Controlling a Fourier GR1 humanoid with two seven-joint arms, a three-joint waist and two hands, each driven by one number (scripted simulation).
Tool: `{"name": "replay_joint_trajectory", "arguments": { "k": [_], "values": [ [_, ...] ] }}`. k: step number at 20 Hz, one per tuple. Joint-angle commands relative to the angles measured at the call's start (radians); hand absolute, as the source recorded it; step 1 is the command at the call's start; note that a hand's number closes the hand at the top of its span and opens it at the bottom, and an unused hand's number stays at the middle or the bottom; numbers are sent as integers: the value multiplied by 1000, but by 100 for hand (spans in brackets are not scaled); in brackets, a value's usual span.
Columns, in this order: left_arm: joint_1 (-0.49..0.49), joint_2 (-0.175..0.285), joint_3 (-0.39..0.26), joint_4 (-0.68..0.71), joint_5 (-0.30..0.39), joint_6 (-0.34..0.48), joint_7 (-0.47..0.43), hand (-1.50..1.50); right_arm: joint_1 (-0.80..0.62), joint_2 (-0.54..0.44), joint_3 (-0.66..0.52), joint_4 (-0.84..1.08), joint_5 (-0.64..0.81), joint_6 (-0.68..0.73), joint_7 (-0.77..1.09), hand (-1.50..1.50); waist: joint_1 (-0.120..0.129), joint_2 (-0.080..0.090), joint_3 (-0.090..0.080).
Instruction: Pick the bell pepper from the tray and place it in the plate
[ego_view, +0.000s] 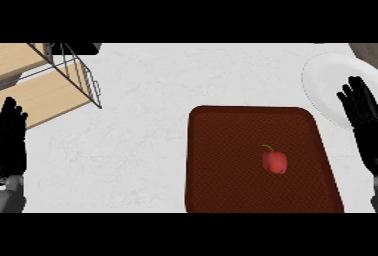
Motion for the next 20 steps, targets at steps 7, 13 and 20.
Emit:
{"name": "replay_joint_trajectory", "arguments": {
  "k": [7, 13, 20],
  "values": [
    [1, -78, -171, 4, -32, -89, 95, 0, -149, -279, 141, -102, 333, 188, -16, 150, -10, -48, -45],
    [-22, -142, -248, 3, -41, -100, 162, 0, 51, -22, 222, 9, 505, -113, -286, 150, -24, -16, 6],
    [-26, -187, -282, -15, -76, -69, 179, 0, 118, -53, 229, 188, 351, 208, -681, -150, 0, -19, 2]
  ]
}}
